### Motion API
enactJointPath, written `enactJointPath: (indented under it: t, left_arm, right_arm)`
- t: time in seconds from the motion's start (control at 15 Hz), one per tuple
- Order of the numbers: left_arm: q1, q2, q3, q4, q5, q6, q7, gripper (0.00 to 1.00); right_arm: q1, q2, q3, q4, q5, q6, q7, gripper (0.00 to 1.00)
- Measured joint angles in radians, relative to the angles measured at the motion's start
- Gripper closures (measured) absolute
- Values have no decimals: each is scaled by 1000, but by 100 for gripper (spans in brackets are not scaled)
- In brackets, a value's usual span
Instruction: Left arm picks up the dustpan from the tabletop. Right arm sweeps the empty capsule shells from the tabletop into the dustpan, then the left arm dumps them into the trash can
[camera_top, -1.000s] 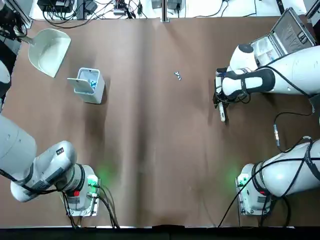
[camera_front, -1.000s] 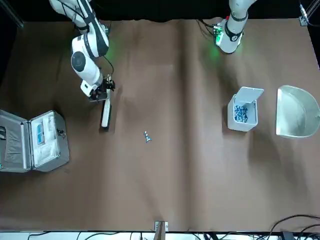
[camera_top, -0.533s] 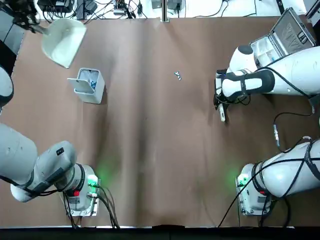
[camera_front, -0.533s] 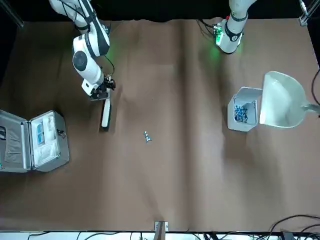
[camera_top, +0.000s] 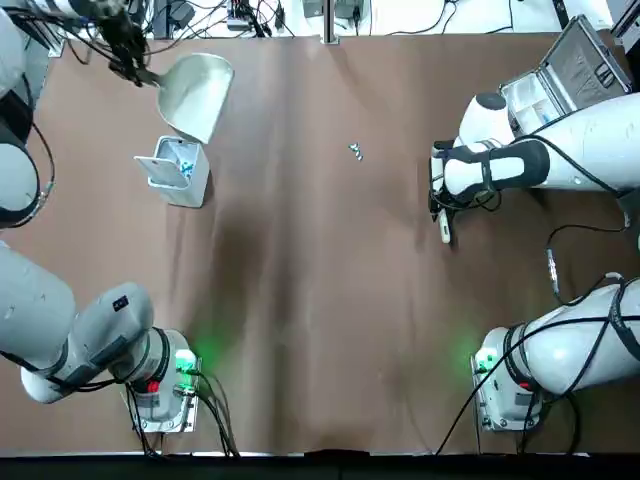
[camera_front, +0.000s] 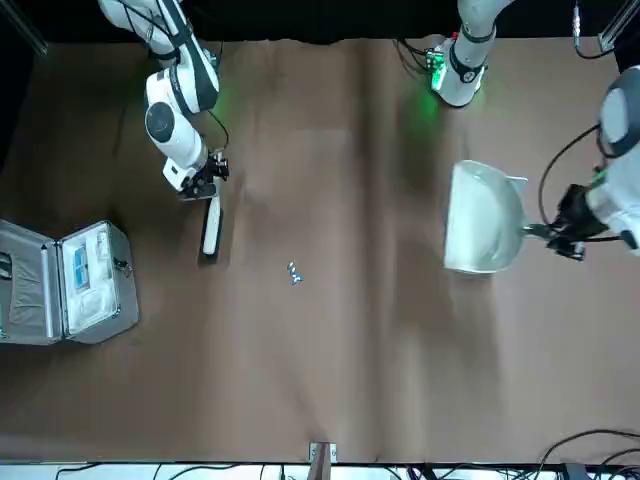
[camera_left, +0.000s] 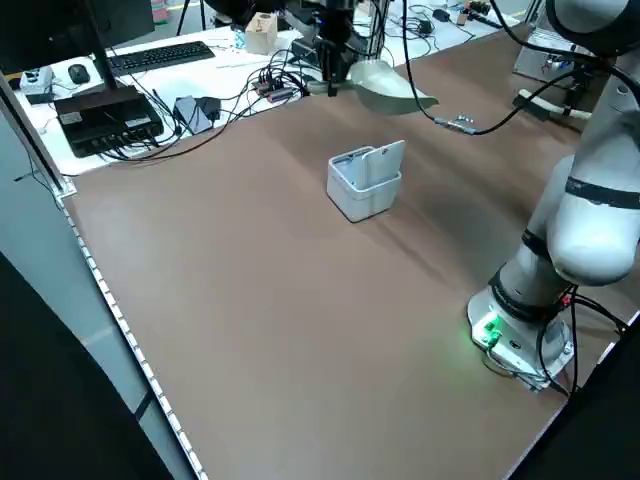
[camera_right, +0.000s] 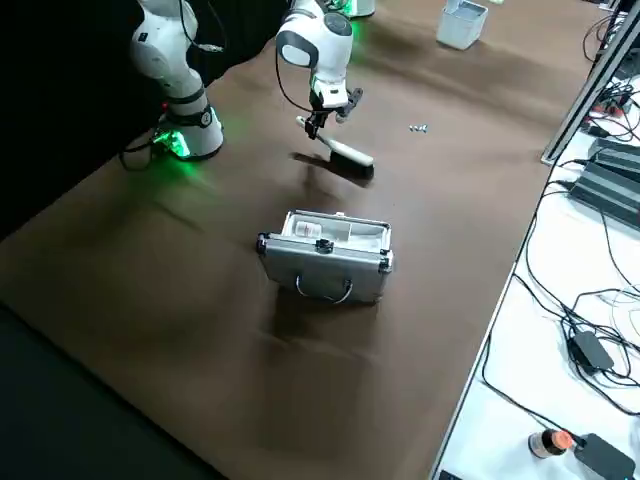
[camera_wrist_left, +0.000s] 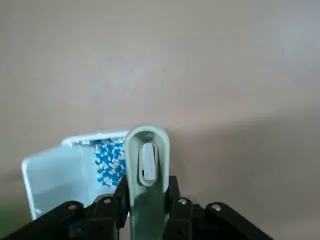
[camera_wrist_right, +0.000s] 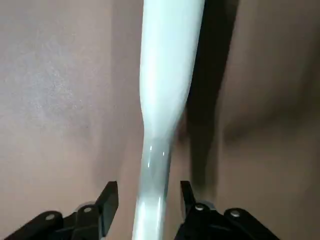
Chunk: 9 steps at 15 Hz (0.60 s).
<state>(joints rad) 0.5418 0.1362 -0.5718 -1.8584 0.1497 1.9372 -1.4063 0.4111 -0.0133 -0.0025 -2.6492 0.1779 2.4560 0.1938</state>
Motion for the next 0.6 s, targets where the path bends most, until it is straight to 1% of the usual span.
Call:
enactJointPath:
  t: [0.2,0.4,0.6]
  left_arm:
    - [-36,14,-56,-62,55,56,-148,67]
    - [-123,55,-65,-85,122,84,-309,67]
    - [-208,123,-66,-88,222,122,-491,67]
  right_arm:
    - [0,0,0,-2,0,0,0,46]
    - [1,0,0,-4,0,0,0,47]
    - [1,0,0,-8,0,-1,0,50]
